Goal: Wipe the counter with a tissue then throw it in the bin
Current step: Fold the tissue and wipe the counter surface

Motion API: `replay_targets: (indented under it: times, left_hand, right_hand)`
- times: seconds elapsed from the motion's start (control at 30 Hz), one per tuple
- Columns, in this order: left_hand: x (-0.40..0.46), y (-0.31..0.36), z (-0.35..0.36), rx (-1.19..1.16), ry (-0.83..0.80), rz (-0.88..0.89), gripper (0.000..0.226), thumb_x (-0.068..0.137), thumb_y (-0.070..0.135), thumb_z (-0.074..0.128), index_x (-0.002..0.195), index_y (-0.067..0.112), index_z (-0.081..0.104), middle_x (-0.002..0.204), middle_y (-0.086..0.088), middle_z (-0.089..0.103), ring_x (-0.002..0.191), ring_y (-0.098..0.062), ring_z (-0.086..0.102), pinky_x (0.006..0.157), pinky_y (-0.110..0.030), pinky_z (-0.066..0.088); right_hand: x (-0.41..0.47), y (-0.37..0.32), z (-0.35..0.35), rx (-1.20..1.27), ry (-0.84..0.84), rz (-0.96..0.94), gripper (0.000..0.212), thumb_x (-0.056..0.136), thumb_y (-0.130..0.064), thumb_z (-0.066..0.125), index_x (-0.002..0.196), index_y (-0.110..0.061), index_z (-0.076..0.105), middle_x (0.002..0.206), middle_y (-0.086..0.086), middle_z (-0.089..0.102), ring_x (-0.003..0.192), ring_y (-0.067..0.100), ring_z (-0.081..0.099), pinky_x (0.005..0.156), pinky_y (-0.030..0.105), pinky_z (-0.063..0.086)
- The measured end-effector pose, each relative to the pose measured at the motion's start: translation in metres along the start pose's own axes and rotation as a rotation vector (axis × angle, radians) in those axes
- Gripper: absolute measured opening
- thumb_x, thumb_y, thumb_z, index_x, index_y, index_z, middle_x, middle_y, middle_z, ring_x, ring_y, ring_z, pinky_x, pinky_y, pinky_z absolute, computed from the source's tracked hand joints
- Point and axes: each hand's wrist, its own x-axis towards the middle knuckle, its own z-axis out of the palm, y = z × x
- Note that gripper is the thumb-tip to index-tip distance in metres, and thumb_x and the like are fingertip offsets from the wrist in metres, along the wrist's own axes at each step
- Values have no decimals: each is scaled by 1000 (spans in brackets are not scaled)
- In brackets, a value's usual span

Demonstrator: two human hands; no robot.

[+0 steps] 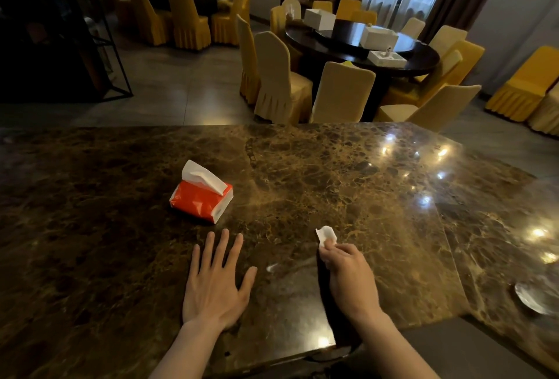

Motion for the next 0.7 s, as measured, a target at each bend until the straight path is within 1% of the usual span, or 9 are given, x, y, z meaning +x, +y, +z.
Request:
replay_targets:
  times: [0.07, 0.13, 0.17, 0.27, 0.37, 0.43, 0.53, 0.6, 0.7]
  left_hand:
    - [0, 0, 0, 1, -2, -1, 77, 94, 71, 0, 161, 34, -12, 171, 1, -15, 155, -23, -23, 129, -50, -6]
    - [1, 0, -2, -6, -11, -2, 76, 95, 70, 2, 161, 34, -12, 172, 1, -15, 156, -23, -22, 129, -50, -5]
    - [1, 0, -2, -1, -19, -1, 75, 96, 70, 3, 160, 35, -12, 172, 1, -15, 156, -23, -22, 129, -50, -5]
    - [1, 1, -3, 16, -23, -1, 74, 96, 67, 4, 160, 34, -12, 172, 0, -14, 156, -23, -21, 129, -50, -3]
    - [1, 0, -4, 4, -22, 5, 72, 98, 66, 5, 160, 34, -12, 172, 1, -14, 155, -22, -22, 129, -50, -6]
    - [-1, 1, -5, -9, -9, 6, 72, 98, 66, 4, 161, 34, -10, 172, 1, -13, 155, -22, -22, 129, -50, -6]
    - [-2, 1, -6, -22, -3, 7, 76, 94, 67, -1, 161, 33, -7, 172, 2, -10, 156, -22, -20, 129, -50, -6]
    - [-1, 1, -6, -15, -2, 3, 77, 93, 68, -2, 161, 33, -7, 172, 1, -10, 156, -22, -20, 129, -50, -6]
    - [-1, 1, -5, -13, -2, 2, 76, 94, 68, 0, 161, 33, -7, 172, 1, -9, 156, -23, -19, 129, -50, -5]
  right_hand:
    - [1, -20, 2, 34, -2, 35, 36, 89, 2, 68, 118, -20, 75, 94, 7, 73, 88, 25, 60, 69, 28, 47]
    - [-2, -50, 13, 97, -35, -7, 35, 93, -5, 66, 119, -26, 73, 90, 1, 65, 80, 16, 51, 63, 16, 35]
    - [-5, -64, 20, 135, -66, -37, 35, 93, -8, 67, 120, -29, 72, 91, -2, 62, 80, 14, 50, 63, 15, 35]
    - [-11, -85, 31, 211, -130, -80, 36, 90, -8, 70, 119, -29, 73, 92, -3, 63, 85, 16, 56, 67, 20, 40]
    - [-7, -72, 22, 177, -118, -65, 28, 88, -6, 72, 108, -25, 77, 88, -3, 65, 80, 15, 57, 65, 23, 44]
    - [1, -48, 12, 134, -60, 26, 23, 90, -6, 70, 106, -21, 79, 87, 1, 65, 81, 20, 59, 67, 29, 47]
    - [15, -15, -1, 63, -23, 161, 24, 92, -5, 65, 108, -17, 78, 88, 9, 64, 86, 31, 60, 72, 41, 50]
    - [16, -15, -2, 41, -8, 184, 23, 90, -4, 65, 104, -17, 79, 86, 9, 64, 86, 31, 59, 70, 42, 50]
    - [9, -38, 9, 52, -52, 84, 25, 84, -3, 70, 95, -23, 81, 86, 3, 65, 86, 24, 58, 66, 34, 48]
